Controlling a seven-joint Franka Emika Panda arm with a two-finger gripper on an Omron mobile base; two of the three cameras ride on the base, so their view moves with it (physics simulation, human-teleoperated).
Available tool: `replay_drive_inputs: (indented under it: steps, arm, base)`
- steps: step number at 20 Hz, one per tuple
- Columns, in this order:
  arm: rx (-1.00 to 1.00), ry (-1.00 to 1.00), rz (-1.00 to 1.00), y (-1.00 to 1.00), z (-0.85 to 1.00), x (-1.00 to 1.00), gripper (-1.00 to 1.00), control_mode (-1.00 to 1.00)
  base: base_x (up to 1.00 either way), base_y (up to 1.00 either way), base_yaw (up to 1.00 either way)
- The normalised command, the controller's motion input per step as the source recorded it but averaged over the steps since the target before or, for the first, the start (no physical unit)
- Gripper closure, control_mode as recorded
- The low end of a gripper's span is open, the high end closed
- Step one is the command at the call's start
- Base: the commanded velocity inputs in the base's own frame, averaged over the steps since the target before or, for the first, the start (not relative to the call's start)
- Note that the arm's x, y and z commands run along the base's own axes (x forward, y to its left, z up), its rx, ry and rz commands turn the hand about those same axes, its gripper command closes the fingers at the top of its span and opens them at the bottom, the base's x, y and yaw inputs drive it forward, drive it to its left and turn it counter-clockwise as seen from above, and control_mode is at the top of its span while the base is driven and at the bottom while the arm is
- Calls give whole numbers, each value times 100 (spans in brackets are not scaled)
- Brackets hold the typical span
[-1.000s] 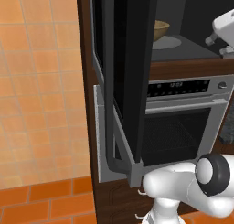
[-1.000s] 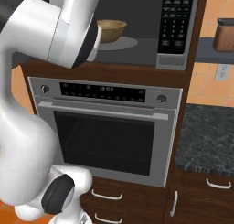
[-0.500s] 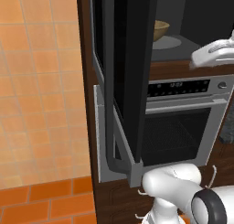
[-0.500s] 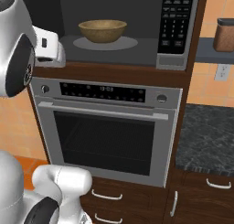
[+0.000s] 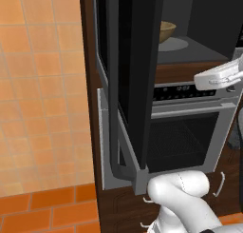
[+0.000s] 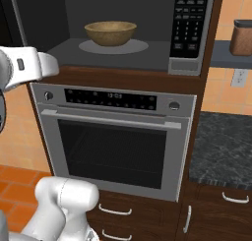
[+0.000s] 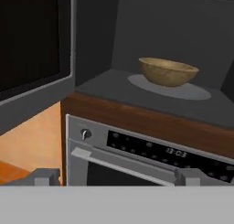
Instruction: Open the microwave, place the bowl with waffle inside the microwave, then close the microwave door and turn it on.
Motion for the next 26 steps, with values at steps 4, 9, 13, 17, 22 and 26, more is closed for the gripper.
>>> replay_drive_inputs:
  steps: [4,9,13,17,22,26]
  arm:
    - [-1,-11,-7,0,29,-51,-100,-100]
    - [4,-19,-2,0,23,-44,-100,-100]
    - [4,-18,-2,16,-1,-46,-100,-100]
    - [0,-3,-15,1,-1,-13,-100,-100]
    - [-1,-2,-16,12,0,-32,-100,-100]
    - [0,-14,-11,18,0,-73,-100,-100]
  base:
    - [0,0,0]
    - [0,0,0]
    - [0,0,0]
    - [0,0,0]
    - [0,0,0]
    - [0,0,0]
